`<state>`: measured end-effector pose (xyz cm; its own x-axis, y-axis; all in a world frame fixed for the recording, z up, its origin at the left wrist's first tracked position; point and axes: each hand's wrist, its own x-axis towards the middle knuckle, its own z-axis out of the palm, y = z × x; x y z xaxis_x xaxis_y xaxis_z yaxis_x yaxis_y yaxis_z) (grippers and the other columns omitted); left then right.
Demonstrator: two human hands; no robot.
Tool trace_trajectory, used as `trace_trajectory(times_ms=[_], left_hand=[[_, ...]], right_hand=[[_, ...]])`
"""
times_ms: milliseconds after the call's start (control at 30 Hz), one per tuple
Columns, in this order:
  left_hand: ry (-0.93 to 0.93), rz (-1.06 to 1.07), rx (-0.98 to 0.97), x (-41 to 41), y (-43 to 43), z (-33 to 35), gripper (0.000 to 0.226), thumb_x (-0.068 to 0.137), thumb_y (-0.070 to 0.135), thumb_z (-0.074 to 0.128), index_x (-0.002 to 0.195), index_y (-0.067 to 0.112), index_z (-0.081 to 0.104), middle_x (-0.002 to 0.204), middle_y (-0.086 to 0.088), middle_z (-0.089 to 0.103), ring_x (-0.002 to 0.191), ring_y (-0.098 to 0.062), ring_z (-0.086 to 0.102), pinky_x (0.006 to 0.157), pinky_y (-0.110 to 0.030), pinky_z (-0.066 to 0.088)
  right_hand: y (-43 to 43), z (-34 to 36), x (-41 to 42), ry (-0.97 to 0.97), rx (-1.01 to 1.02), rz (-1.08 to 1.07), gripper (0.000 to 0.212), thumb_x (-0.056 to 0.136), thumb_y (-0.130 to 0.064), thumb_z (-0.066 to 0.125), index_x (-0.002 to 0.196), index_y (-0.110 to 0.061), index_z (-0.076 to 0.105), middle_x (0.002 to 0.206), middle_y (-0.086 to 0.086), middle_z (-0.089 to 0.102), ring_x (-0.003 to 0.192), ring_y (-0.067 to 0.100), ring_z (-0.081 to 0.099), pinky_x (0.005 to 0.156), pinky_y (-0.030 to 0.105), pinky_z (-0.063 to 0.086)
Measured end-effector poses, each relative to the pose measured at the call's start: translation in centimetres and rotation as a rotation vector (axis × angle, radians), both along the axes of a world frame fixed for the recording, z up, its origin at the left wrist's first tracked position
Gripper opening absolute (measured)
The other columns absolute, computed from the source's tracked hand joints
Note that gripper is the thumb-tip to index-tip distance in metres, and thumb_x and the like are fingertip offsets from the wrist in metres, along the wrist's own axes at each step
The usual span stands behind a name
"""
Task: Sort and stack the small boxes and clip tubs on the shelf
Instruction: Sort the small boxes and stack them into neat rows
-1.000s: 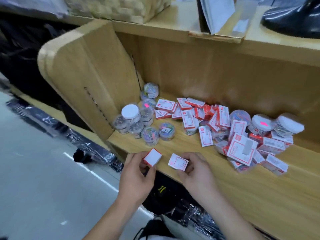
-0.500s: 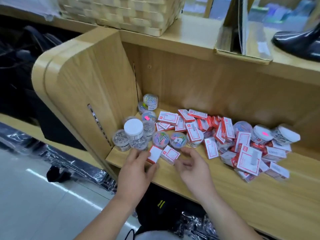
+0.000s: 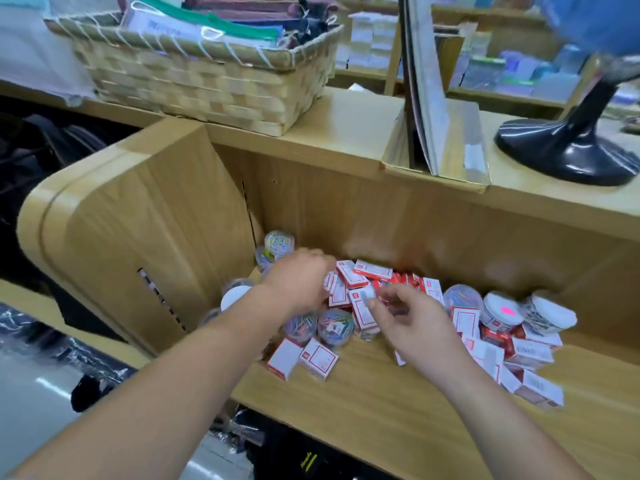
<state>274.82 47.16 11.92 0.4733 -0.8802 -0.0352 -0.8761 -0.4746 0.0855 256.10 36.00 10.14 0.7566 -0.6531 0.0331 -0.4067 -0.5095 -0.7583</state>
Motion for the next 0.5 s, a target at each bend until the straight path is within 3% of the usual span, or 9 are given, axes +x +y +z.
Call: trace_trajectory(times_ms=[100,233,367,500], left_hand=[[0.113,0.02,0.109,1.7,-1.3,-1.4,0.044,0.083,0.034,0.076,0.116,0.023,0.049,0.106,-0.005,0.065,0.098,-0.028,0.063,0.069,-0.035,0.046],[0.199,0.009,0.023,3.5,-1.0,-2.3,0.045,0.075,0.027,0.082,0.108,0.024,0.052,0.097,-0.001,0.067,0.089,-0.023,0.064,0.073,-0.039,0.053],[0.198,0.017,-0.157,4.4,0.1,-2.4,0.028,0.08,0.034,0.075,0.102,0.026,0.059,0.092,0.004,0.069,0.089,-0.02,0.065,0.071,-0.034,0.051],[0.187,0.02,-0.367,3.2,2.1,-1.1,0.033,0.08,0.044,0.072,0.109,0.026,0.068,0.097,0.004,0.066,0.092,-0.016,0.063,0.079,-0.033,0.051]], right_hand=[[-0.4,-1.1,1.1,0.103,-0.107,0.004,0.036,0.084,-0.046,0.071,0.111,-0.022,0.069,0.106,-0.007,0.07,0.099,0.013,0.065,0.088,0.034,0.053],[0.6,-1.7,2.3,0.26,-0.195,-0.022,0.055,0.072,-0.06,0.074,0.114,-0.025,0.067,0.109,-0.004,0.066,0.104,0.02,0.062,0.084,0.036,0.052],[1.0,-2.0,2.8,0.304,-0.263,-0.033,0.05,0.079,-0.04,0.073,0.124,-0.023,0.063,0.122,0.0,0.065,0.115,0.023,0.058,0.089,0.035,0.05],[1.2,-0.9,2.3,0.187,-0.106,-0.053,0.04,0.078,-0.033,0.076,0.116,-0.026,0.068,0.113,-0.008,0.071,0.106,0.017,0.065,0.089,0.034,0.053]])
